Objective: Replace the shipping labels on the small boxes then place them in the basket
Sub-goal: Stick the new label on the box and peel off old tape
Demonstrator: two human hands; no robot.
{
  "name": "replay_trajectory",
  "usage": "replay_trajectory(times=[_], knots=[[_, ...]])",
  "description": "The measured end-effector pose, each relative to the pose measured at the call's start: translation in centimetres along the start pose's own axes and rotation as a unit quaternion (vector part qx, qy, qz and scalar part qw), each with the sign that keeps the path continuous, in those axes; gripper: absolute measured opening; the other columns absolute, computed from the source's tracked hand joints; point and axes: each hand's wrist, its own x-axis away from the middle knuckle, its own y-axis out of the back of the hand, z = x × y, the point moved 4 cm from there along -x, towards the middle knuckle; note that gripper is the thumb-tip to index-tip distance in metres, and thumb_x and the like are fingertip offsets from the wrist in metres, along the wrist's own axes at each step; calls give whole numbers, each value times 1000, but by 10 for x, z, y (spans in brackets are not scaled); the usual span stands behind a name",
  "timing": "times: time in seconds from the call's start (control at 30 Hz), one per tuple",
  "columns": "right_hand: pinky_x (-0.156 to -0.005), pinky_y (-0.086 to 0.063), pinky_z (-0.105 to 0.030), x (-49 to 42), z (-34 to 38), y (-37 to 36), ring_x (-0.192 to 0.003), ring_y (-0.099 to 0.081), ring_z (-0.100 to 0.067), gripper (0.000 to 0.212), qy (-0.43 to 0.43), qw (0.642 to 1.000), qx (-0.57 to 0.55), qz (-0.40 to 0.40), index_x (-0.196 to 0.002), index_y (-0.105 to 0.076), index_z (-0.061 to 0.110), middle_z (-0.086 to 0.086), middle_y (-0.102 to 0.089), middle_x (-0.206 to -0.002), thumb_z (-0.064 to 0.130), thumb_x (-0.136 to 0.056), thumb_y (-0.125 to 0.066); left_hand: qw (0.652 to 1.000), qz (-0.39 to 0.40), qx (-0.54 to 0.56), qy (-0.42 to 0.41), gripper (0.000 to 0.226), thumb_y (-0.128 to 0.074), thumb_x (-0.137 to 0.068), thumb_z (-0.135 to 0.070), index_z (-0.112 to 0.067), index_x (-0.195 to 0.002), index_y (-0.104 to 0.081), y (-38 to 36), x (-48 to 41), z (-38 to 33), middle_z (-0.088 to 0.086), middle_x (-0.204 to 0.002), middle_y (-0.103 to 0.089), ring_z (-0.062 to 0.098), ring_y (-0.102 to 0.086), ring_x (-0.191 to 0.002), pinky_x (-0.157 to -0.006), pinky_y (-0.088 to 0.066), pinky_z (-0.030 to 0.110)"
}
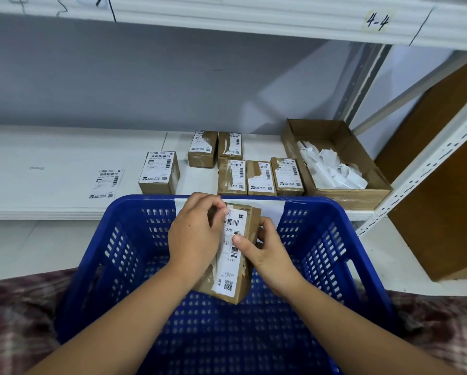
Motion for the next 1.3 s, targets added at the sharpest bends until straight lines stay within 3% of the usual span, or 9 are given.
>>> replay_trajectory(times=[0.33, 0.6, 0.73, 0.83, 0.97, 1.13, 1.23, 1.3], knots=[[-87, -55, -25, -1, 0, 0, -104, -64, 1, 70, 3, 1000, 4, 3, -127, -45, 25, 10, -62, -118, 49, -67, -71, 997, 63, -37, -37, 7, -52, -94, -22, -22, -87, -49, -1, -7, -2, -8, -100, -47, 13, -48, -93, -77, -44, 31], [-93, -55, -45, -3, -4, -1, -102, -69, -17, 63, -21, 998, -59, -7, -119, -50, 30, 0, -67, -115, 53, -65, -72, 990, 14, -70, -118, 4, -53, -93, -10, -8, -90, -53, -5, 2, -6, 4, -105, -54, 12, -47, -82, -62, -37, 27], [-93, -55, -45, -5, -1, 0, -102, -70, -17, 63, -17, 998, -66, -5, -120, -51, 27, -1, -68, -114, 50, -66, -73, 997, 0, -9, -81, 19, -59, -91, -16, -10, -110, -56, -3, 2, -6, -10, -105, -49, 2, -46, -89, -70, -38, 17], [-92, -56, -44, -5, -1, -1, -101, -70, -17, 69, -17, 997, -69, -14, -121, -52, 27, 0, -69, -114, 57, -63, -73, 996, 19, -6, -82, 25, -58, -92, -22, -13, -115, -59, -5, 0, -4, -7, -115, -53, -5, -42, -94, -77, -35, 13], [-92, -56, -41, -3, -3, -5, -100, -70, -15, 72, -20, 997, -64, -26, -125, -50, 25, 0, -68, -116, 56, -63, -68, 997, 33, -14, -68, 21, -57, -92, -23, -14, -110, -60, -7, 0, 0, -6, -116, -54, -4, -43, -90, -70, -34, 9], [-88, -57, -34, -2, 0, -5, -99, -70, -12, 53, -7, 998, -58, -19, -117, -51, 31, 3, -69, -111, 49, -71, -68, 999, 0, 0, -50, 10, -57, -92, -21, -14, -99, -60, -5, 2, -3, -8, -112, -54, 1, -48, -90, -72, -42, 21], [-89, -57, -34, -1, 2, -5, -99, -69, -10, 57, -6, 999, -42, -10, -116, -50, 34, 7, -68, -110, 55, -65, -68, 999, -18, 18, -23, 6, -57, -92, -22, -16, -94, -59, -2, 1, -3, -11, -105, -52, 1, -48, -87, -67, -41, 16], [-89, -57, -35, 0, 3, -6, -98, -70, -10, 60, -10, 999, -35, -4, -115, -50, 34, 6, -68, -110, 57, -63, -68, 1000, -27, 14, -5, 7, -56, -93, -21, -16, -93, -60, -1, 0, -1, -11, -105, -49, 5, -49, -86, -67, -45, 24]])
